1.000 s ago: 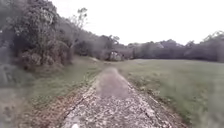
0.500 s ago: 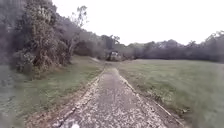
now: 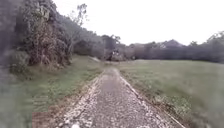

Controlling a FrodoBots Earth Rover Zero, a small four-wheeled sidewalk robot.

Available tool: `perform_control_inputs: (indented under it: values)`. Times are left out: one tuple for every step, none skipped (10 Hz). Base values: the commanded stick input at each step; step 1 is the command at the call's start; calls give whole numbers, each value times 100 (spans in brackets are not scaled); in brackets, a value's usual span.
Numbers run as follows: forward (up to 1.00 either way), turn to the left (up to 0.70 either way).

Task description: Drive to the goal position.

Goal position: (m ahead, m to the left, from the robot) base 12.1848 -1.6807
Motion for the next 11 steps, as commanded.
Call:
perform_control_inputs:
  values:
    - [70,0]
    - [70,0]
    - [70,0]
    - [70,0]
    - [70,0]
    - [70,0]
    - [70,0]
    - [70,0]
    - [70,0]
    - [70,0]
    - [70,0]
